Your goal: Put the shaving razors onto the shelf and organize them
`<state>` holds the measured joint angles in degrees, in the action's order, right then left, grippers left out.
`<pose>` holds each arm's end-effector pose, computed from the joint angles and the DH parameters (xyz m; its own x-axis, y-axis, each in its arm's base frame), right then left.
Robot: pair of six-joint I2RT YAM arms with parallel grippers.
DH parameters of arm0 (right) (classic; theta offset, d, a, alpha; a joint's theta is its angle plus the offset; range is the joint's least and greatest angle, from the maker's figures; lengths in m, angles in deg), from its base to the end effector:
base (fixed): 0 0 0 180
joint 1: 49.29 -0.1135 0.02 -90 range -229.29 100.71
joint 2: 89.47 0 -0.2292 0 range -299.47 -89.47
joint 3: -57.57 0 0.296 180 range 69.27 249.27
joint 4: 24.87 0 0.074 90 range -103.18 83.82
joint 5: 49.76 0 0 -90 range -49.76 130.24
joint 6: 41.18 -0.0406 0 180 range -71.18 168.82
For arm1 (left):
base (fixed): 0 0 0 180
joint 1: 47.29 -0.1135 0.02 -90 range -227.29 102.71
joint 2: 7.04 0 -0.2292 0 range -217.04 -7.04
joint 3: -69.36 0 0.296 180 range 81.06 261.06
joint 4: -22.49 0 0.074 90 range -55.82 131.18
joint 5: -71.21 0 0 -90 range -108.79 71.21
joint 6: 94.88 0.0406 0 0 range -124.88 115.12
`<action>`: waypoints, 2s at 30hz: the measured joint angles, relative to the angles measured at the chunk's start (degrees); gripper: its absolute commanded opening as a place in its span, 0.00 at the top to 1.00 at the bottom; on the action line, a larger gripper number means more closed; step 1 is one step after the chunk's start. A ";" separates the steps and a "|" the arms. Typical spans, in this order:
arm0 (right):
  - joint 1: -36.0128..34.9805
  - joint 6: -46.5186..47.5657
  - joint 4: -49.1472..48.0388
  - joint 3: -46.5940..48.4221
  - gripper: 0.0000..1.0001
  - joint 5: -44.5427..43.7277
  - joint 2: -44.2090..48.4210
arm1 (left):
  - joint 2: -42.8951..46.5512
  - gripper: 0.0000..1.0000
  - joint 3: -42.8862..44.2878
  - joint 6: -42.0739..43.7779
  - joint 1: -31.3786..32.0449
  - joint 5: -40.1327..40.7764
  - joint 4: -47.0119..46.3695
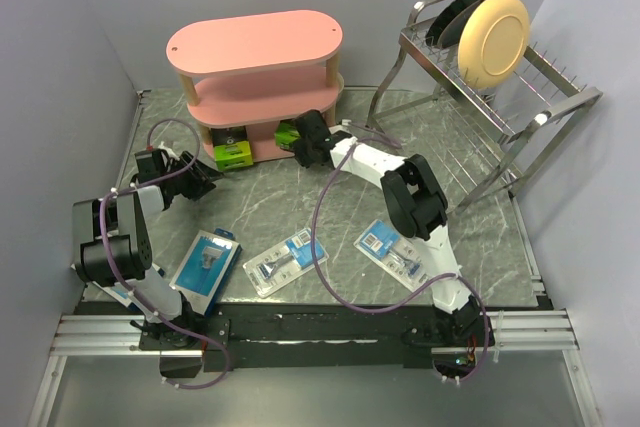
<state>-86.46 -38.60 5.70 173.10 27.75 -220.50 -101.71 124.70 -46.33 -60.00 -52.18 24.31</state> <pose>0.4312 0.3160 0.1255 -0.4957 0.8482 -0.1868 0.5521 0.4738 0.6861 0.3452 0.0550 0.0833 -0.6271 -0.7080 -0.3247 -0.2596 0.5830 -0.7699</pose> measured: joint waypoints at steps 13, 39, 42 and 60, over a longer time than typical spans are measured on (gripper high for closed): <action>-0.20 -0.04 0.02 0.48 0.81 -1.77 -0.20 | -0.48 0.45 0.00 -1.29 -0.09 -0.37 -0.59; 1.75 0.83 2.36 -6.29 1.00 -2.69 5.49 | -1.55 0.45 0.00 -3.26 -0.13 -1.29 -3.26; 2.36 1.42 2.56 -7.26 1.00 -2.75 6.10 | -1.55 0.45 -0.02 -3.28 -0.13 -1.29 -3.28; 4.42 5.84 3.80 -7.85 1.00 -2.71 6.99 | -1.53 0.44 -0.13 -3.87 -0.13 -1.29 -4.50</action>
<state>-82.04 -32.76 9.50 165.25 25.04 -213.50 -103.24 124.57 -50.20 -60.13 -53.47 19.81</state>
